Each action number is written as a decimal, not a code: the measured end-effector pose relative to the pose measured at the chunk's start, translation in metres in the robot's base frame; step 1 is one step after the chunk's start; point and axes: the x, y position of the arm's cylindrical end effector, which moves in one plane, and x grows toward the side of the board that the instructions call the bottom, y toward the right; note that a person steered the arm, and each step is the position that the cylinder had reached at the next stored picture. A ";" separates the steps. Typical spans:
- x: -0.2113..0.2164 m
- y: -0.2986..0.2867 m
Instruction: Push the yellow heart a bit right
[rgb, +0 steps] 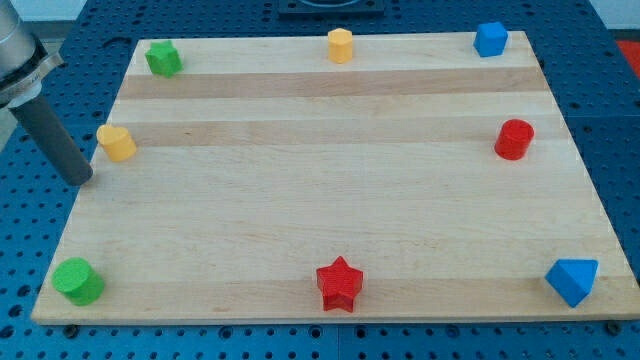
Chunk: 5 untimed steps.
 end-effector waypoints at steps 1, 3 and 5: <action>-0.003 0.000; -0.007 0.000; -0.016 0.000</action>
